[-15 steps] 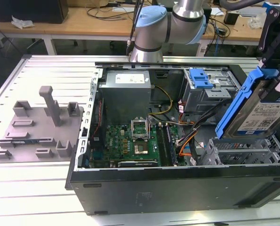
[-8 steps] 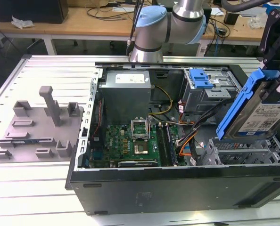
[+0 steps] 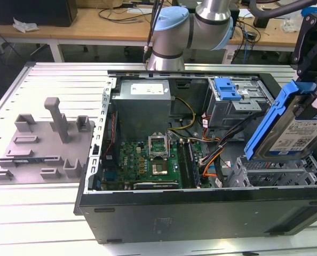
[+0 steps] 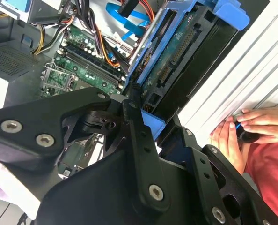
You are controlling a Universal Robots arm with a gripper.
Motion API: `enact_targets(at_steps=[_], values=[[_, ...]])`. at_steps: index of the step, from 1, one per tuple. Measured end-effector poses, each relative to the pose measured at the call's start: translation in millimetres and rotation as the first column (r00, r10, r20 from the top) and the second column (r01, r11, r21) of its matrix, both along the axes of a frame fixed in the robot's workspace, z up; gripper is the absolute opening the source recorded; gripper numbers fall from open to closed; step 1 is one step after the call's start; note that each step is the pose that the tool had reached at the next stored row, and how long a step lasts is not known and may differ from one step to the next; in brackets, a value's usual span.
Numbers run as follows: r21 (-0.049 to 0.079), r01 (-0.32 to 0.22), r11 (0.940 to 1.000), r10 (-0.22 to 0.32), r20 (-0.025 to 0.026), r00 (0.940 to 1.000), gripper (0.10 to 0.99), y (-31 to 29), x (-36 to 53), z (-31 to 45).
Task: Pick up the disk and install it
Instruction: 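Insert the disk into the insertion slot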
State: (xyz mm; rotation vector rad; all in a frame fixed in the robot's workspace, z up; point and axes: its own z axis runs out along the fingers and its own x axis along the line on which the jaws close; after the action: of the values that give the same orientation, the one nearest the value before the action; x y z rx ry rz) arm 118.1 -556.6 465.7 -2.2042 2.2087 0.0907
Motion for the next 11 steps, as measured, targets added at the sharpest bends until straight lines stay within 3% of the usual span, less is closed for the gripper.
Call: enact_targets(at_steps=[11], values=[[0.0, 0.0, 1.0, 0.0, 0.0005, 1.0, 0.365, -2.2, -0.1, -5.5]])
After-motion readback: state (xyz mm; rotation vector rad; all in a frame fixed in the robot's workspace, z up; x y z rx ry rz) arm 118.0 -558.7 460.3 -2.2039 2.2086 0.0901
